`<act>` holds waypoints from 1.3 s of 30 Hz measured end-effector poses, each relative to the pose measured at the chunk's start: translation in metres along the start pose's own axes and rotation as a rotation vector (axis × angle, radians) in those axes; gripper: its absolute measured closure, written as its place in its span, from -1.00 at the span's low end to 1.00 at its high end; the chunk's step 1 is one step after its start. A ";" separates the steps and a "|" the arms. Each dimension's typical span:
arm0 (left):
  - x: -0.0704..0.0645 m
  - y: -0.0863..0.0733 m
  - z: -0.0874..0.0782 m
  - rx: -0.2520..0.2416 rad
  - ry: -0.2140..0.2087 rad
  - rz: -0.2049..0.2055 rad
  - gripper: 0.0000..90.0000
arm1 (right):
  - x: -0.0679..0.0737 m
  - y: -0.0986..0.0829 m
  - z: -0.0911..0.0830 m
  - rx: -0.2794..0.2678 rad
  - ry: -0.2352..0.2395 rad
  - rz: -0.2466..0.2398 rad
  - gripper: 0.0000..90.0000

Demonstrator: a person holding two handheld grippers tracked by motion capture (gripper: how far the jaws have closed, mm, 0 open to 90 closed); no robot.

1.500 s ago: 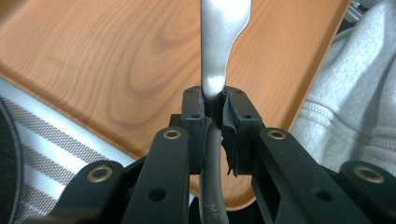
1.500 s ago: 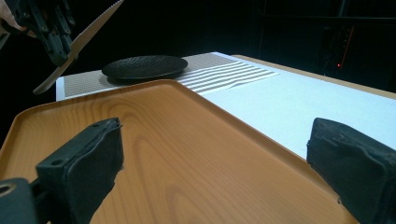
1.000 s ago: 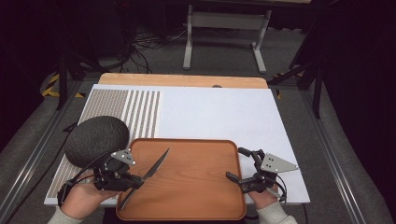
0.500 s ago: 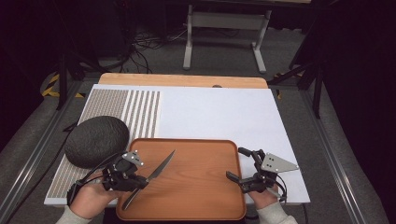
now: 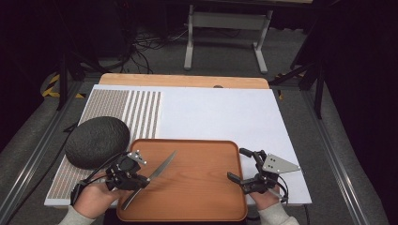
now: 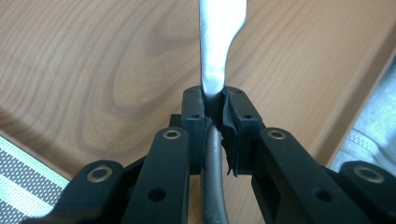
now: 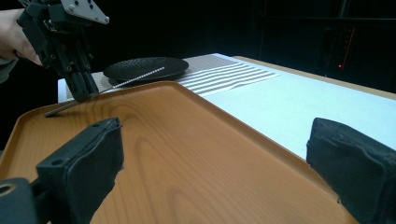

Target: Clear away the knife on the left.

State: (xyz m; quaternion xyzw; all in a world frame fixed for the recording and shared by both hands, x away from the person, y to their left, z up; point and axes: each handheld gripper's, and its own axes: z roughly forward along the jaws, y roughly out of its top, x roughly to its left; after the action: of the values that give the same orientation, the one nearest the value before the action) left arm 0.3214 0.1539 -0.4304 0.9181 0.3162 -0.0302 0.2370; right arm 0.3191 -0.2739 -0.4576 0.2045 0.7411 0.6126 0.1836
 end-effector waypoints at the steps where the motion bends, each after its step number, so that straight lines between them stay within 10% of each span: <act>1: 0.000 0.000 0.001 0.002 -0.003 -0.003 0.78 | 0.000 0.000 0.000 0.000 0.001 -0.001 -0.90; 39: 0.006 0.006 0.024 0.087 0.029 -0.016 0.74 | 0.000 0.000 0.000 0.000 0.004 -0.004 -0.90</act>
State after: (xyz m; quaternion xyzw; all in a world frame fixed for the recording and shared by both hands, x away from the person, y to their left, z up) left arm 0.3320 0.1429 -0.4503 0.9253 0.3255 -0.0326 0.1917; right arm 0.3188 -0.2738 -0.4576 0.2016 0.7418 0.6128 0.1833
